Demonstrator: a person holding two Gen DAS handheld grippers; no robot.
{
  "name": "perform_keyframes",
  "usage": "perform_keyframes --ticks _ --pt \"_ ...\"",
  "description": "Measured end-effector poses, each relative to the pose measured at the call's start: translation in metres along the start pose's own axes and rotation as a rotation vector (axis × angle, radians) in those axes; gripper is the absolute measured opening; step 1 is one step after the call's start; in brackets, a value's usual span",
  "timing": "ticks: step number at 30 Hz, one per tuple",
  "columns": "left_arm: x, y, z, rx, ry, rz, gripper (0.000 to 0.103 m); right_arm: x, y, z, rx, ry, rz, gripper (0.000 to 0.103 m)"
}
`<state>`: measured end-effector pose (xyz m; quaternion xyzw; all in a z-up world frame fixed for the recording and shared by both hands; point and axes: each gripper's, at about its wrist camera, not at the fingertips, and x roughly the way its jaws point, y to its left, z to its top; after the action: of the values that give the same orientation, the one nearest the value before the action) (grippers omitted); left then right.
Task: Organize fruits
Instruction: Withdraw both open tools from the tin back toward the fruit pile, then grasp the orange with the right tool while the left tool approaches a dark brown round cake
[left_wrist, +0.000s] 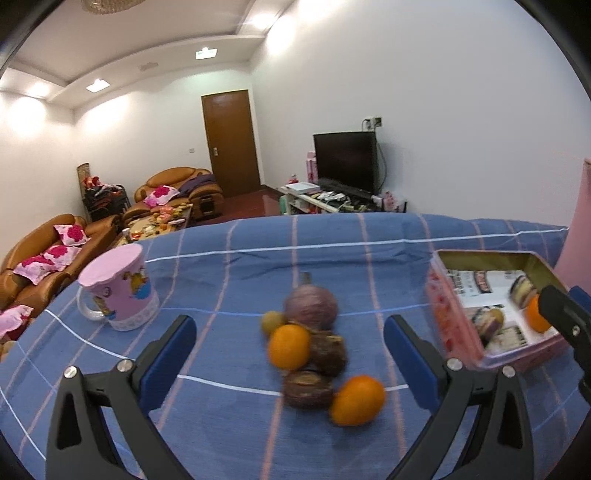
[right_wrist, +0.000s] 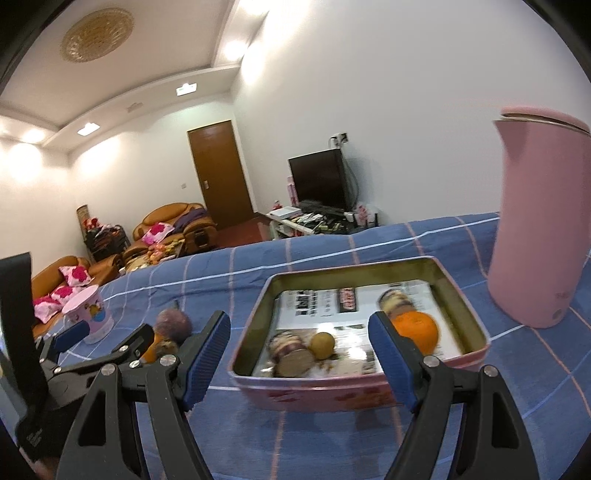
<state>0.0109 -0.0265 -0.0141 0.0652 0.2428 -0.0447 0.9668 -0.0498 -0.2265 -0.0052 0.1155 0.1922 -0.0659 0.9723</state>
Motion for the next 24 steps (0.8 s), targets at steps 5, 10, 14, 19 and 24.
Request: perform_keyframes --ticks 5,10,14,19,24 --pt "0.010 0.023 0.001 0.002 0.019 0.066 0.103 0.004 0.021 -0.003 -0.040 0.021 0.029 0.078" --pt "0.021 0.053 0.002 -0.025 0.045 0.134 0.103 0.013 0.041 -0.008 -0.067 0.066 0.087 0.078" --pt "0.030 0.076 0.002 -0.062 0.076 0.184 0.103 0.021 0.064 -0.013 -0.116 0.108 0.138 0.078" --pt "0.039 0.096 0.001 -0.115 0.124 0.213 0.103 0.041 0.092 -0.020 -0.191 0.207 0.194 0.077" --pt "0.045 0.102 -0.002 -0.133 0.162 0.217 0.103 0.064 0.116 -0.032 -0.276 0.337 0.211 0.051"
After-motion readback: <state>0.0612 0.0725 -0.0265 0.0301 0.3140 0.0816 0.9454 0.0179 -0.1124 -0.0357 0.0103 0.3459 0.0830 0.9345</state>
